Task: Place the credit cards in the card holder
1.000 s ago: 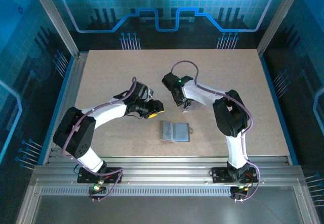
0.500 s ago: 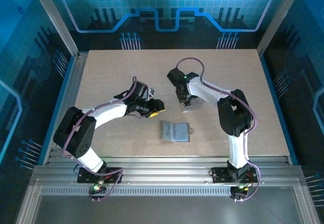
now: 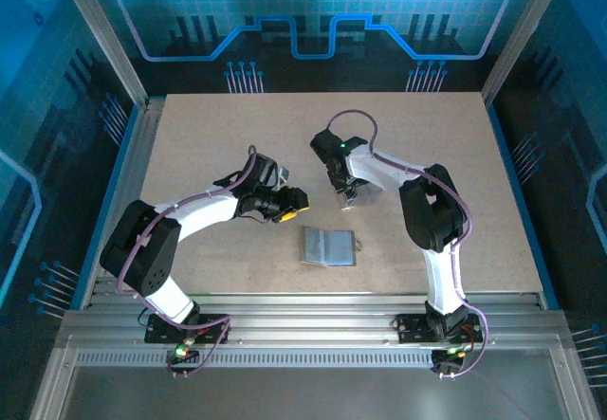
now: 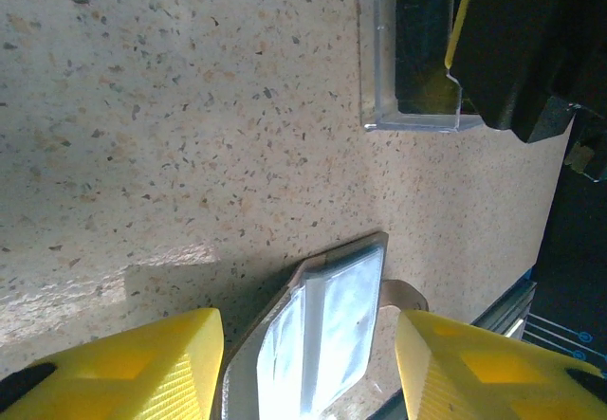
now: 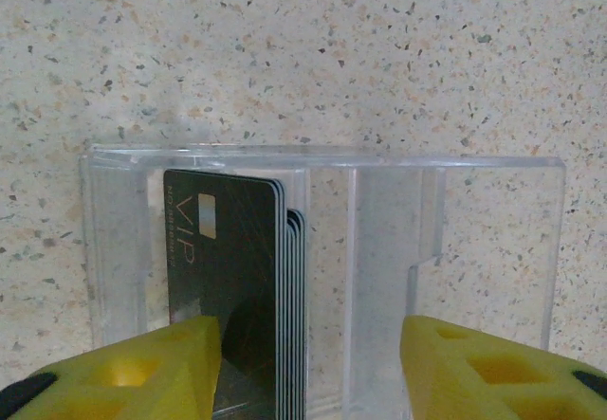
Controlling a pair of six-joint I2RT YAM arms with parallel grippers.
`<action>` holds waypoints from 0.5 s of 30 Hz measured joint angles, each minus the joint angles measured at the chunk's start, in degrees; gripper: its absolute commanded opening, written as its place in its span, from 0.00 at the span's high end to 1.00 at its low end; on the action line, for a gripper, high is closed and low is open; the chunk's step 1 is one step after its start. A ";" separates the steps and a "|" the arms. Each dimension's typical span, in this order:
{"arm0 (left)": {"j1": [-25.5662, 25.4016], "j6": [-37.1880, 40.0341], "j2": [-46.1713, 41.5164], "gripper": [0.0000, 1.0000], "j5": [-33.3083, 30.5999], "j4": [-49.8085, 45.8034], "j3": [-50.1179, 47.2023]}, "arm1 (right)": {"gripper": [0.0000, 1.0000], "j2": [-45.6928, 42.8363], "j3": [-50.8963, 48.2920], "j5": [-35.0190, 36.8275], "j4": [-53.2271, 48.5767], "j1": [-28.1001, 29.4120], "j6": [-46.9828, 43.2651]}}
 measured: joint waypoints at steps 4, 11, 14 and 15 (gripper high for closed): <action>0.00 0.00 0.00 0.47 0.00 0.39 -0.11 | 0.51 0.00 0.00 1.90 -0.13 0.04 -0.31; 0.00 -0.04 0.00 0.48 0.02 1.01 -0.46 | 0.60 0.00 0.00 4.09 -0.15 0.09 -1.01; 0.00 -0.04 0.02 0.48 0.02 1.09 -0.90 | 0.63 -0.02 0.00 4.37 -0.17 0.09 -1.29; 0.00 -0.04 0.02 0.48 0.02 1.20 -1.03 | 0.65 -0.02 0.00 4.39 -0.17 0.09 -1.40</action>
